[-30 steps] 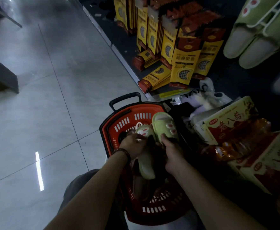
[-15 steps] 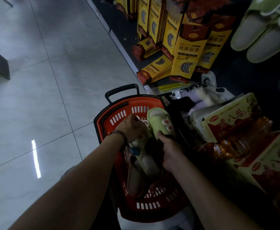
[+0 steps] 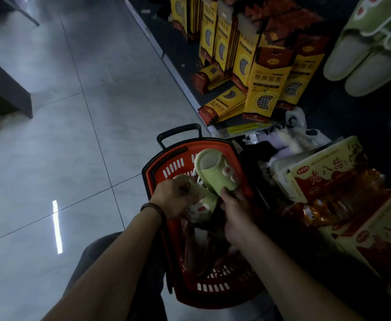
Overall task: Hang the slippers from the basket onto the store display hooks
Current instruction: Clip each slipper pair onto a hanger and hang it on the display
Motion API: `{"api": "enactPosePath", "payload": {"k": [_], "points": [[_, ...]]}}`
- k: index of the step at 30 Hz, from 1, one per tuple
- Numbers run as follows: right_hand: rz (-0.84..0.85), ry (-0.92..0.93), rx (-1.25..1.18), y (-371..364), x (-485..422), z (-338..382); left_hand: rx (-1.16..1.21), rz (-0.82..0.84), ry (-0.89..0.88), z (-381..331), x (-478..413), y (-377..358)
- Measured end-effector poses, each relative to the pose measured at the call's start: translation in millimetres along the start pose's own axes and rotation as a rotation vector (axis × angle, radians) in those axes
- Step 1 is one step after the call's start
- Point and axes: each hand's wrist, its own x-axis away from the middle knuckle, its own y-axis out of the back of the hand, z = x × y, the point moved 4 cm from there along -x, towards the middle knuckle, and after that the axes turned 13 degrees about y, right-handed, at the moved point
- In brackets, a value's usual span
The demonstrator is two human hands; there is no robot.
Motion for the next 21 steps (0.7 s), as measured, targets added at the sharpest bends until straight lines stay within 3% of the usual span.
{"api": "enactPosePath", "payload": {"k": [5,10,16,21], "points": [[0.104,-0.072,-0.154,-6.2,11.2,8.2,0.069,-0.002,-0.034,-0.6,16.8,2.4],[0.092,0.074,-0.063,0.6,17.0,14.3,0.267,0.086,-0.031,-7.6,40.0,1.8],[0.125,0.196,0.001,-9.2,25.3,21.5,0.602,-0.102,-0.019,-3.3,53.0,7.3],[0.23,0.258,0.016,-14.8,34.6,25.6,0.843,0.057,-0.053,-5.7,50.8,12.6]]}}
